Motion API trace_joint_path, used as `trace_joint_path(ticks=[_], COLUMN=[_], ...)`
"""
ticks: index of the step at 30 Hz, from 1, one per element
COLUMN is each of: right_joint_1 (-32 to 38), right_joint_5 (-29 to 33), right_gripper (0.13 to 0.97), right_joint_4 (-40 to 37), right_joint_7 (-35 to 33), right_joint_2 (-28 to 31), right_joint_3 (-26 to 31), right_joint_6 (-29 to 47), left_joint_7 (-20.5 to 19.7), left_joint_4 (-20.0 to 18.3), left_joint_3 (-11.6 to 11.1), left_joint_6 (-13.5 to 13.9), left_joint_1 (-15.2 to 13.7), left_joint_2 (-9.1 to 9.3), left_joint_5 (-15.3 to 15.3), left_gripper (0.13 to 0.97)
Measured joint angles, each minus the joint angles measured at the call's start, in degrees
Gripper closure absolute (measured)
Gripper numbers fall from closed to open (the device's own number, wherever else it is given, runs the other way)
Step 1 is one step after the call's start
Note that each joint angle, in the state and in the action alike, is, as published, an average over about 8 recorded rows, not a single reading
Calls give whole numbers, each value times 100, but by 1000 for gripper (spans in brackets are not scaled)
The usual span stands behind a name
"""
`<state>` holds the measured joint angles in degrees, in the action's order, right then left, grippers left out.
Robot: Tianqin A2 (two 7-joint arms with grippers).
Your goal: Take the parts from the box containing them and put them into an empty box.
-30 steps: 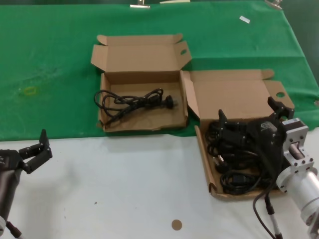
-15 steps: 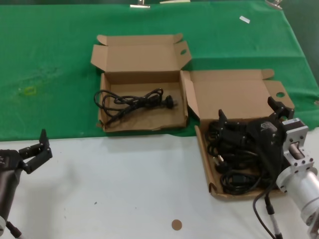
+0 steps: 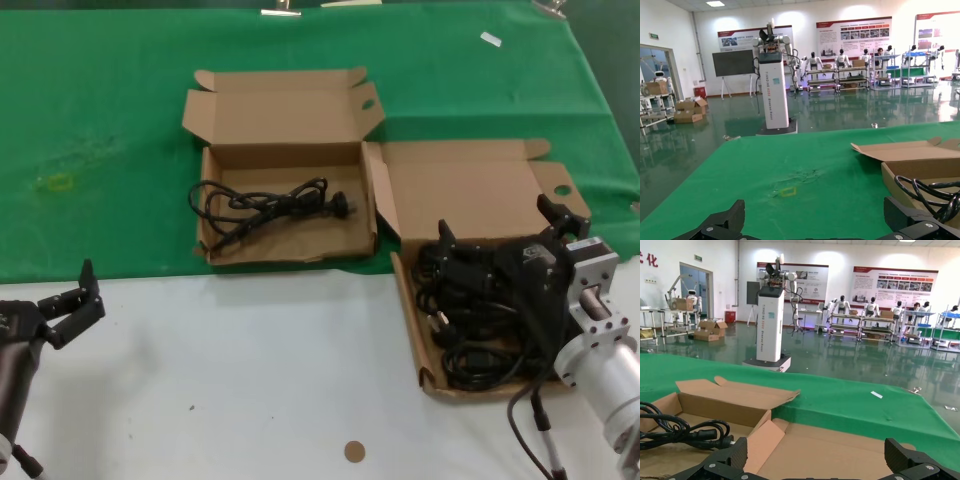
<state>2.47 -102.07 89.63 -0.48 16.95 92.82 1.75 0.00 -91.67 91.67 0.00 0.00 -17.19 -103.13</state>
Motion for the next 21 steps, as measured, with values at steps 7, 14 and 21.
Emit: trace_joint_path(ticks=[7,14,21], right_joint_1=[0,0,0], right_joint_5=[0,0,0], right_gripper=[129,129,129], right_joint_4=[0,0,0], right_joint_7=[0,0,0], right_joint_2=[0,0,0], right_joint_3=[0,0,0], right_joint_6=[0,0,0], left_joint_7=[0,0,0], left_joint_4=[0,0,0], left_joint_3=[0,0,0], left_joint_6=[0,0,0], left_joint_1=[0,0,0], left_joint_2=[0,0,0], left_joint_5=[0,0,0], left_gripper=[132,132,132])
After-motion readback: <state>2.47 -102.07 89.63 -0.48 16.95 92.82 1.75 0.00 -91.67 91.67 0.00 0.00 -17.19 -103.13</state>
